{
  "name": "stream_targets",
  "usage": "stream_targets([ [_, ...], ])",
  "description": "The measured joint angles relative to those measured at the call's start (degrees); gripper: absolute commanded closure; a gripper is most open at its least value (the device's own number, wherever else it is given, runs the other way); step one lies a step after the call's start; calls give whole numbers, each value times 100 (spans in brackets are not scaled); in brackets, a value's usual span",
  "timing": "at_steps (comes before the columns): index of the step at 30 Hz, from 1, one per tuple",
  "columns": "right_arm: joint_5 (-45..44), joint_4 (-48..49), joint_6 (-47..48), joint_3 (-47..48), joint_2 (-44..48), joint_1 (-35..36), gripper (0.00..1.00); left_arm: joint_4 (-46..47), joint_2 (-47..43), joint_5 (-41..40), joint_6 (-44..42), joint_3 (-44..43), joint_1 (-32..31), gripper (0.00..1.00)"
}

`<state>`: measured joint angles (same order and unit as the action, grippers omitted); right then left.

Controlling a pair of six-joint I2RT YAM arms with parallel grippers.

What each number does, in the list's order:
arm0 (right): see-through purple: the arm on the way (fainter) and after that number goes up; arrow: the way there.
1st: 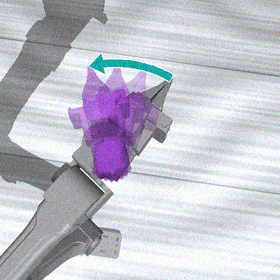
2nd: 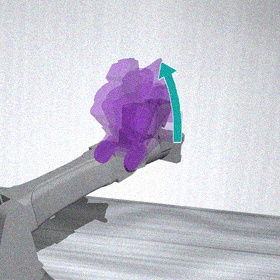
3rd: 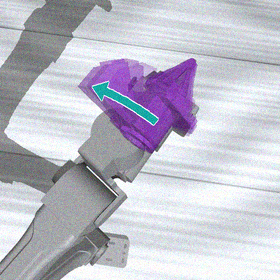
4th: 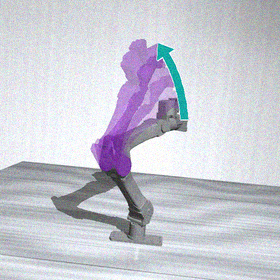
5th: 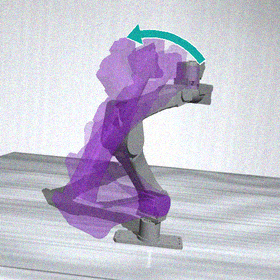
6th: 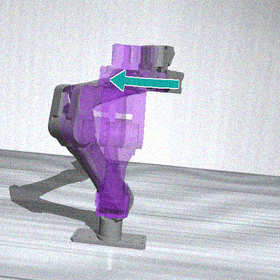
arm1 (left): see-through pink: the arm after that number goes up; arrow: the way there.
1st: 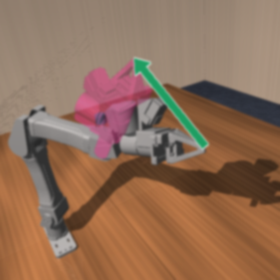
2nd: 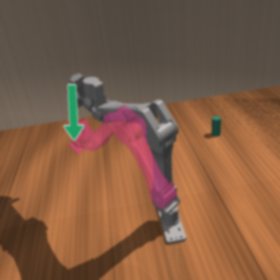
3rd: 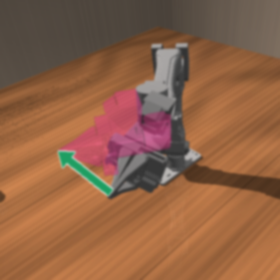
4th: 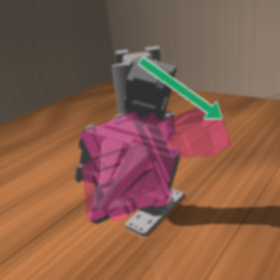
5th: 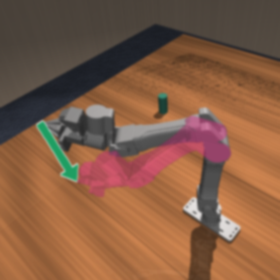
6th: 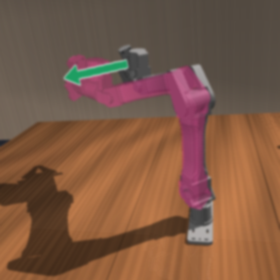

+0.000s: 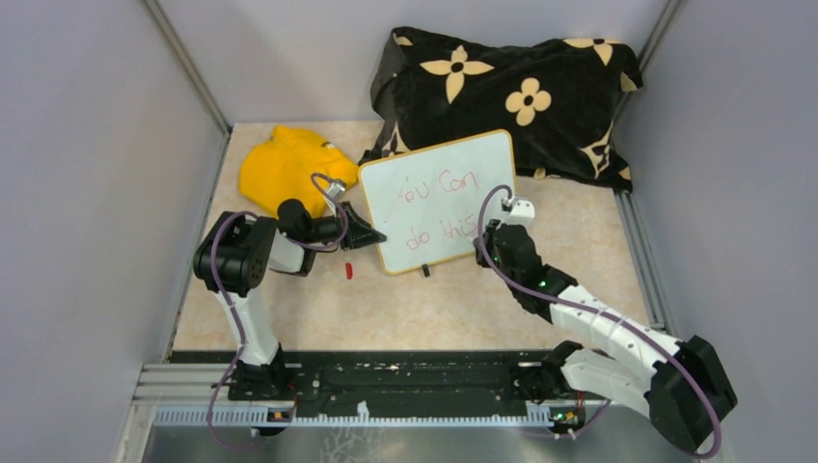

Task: Write a sentence on the whiteboard

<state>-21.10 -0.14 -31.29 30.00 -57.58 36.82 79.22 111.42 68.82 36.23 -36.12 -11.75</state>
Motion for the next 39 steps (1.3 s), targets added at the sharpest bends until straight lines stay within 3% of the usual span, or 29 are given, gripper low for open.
stream_targets([
  [16,229,-1384,509,282,2505,-11,100,-20,-2,22,-33,-2,0,100],
  [23,-107,-1360,693,273,2208,557,100,-39,-2,26,-52,-2,0,100],
  [29,-817,-514,723,229,1497,986,100,-168,-44,31,-146,-2,0,100],
  [39,-1104,-186,208,-308,1292,225,100,-254,-68,48,-184,-26,0,100],
])
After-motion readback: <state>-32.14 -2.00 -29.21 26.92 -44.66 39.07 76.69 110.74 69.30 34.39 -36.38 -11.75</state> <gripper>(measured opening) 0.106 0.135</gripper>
